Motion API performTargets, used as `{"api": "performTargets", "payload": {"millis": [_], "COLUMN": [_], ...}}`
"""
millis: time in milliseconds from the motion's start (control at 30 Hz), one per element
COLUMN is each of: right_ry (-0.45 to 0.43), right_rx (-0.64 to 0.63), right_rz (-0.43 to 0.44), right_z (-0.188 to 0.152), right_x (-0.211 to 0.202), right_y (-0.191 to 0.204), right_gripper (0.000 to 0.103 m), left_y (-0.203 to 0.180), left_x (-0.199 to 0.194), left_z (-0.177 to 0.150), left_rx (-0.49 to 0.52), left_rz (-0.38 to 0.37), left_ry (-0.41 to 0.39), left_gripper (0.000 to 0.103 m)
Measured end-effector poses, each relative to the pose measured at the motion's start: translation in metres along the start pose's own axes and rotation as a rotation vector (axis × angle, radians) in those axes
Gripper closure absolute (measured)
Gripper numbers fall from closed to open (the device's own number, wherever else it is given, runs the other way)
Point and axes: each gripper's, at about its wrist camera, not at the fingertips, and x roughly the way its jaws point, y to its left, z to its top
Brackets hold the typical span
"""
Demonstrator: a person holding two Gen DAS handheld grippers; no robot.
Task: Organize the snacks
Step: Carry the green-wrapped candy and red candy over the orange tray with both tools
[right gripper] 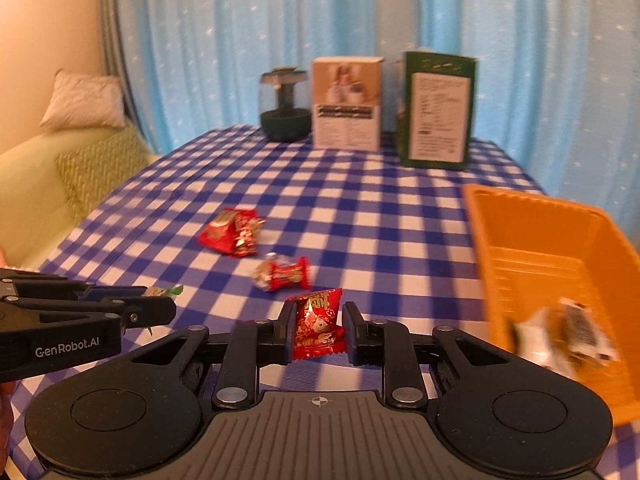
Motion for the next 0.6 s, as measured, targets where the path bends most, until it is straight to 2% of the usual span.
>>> {"api": "performTargets", "payload": {"millis": [600], "right_ry": [-0.139], "right_rx": [0.154], "right_rz": [-0.190], "right_z": [-0.003], "right_x": [-0.100], "right_y": [-0.102], "right_gripper": [0.079], "left_y": [-0.133], "left_x": [-0.006], "left_z": [0.033], "left_rx": [0.122], "left_rz": [-0.154], "left_ry": [-0.048], "left_gripper": [0.084]}}
